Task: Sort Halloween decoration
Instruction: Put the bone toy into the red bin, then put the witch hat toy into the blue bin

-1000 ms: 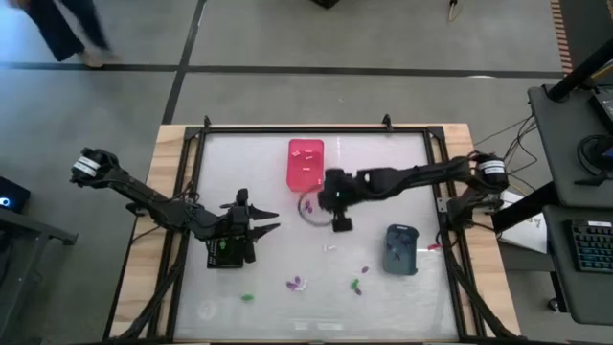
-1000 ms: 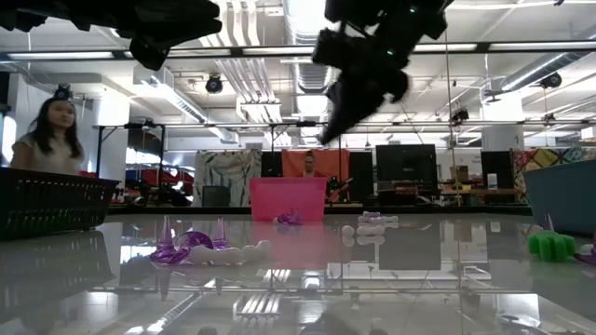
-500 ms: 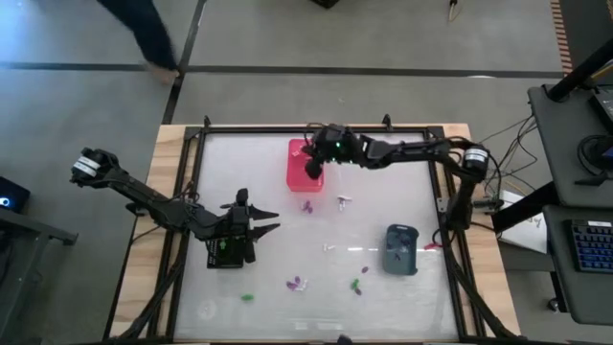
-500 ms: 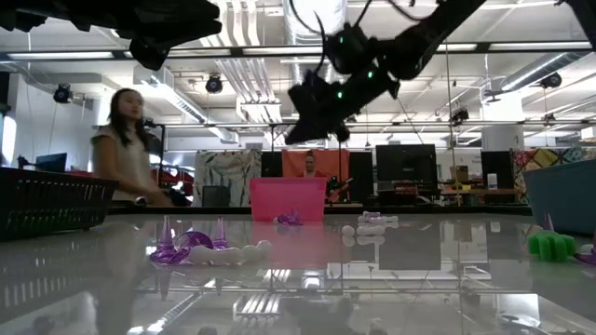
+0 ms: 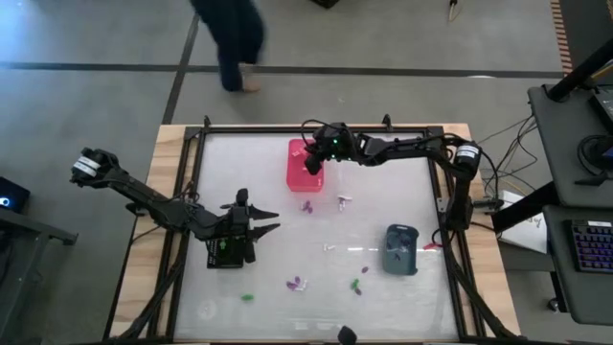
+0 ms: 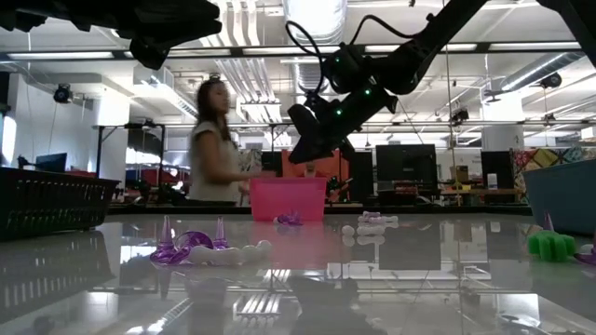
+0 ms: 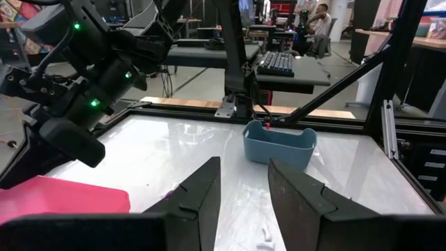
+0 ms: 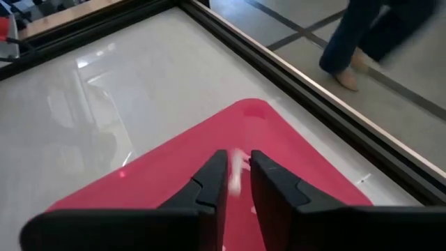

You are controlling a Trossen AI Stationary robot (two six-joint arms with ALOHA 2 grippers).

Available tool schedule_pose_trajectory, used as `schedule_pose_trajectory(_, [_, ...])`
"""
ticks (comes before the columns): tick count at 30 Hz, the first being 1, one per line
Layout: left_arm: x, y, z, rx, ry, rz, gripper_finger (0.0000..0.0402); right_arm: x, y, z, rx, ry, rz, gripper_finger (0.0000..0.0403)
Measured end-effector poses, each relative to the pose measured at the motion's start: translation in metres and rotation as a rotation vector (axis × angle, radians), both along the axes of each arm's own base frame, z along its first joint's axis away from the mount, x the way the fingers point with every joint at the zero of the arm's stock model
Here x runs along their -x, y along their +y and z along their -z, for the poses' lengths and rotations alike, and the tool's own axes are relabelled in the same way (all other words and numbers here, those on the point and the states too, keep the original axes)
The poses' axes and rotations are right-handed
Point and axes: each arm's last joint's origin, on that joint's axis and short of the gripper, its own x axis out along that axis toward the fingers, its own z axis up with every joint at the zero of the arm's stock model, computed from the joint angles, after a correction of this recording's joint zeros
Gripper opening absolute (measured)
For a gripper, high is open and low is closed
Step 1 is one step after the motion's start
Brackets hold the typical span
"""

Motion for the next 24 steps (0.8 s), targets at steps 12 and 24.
schedule_pose_trajectory(12, [0.0,0.0,0.0,0.0,0.0,0.0,0.0103,-0.003,0.003,-0.004,-0.012,-0.007,-0.004,0.009])
schedule_pose_trajectory(24, [0.0,0.0,0.0,0.0,0.0,0.0,0.0103,-0.022,0.041,-0.03,-0.07,0.167,-0.176,0.0093])
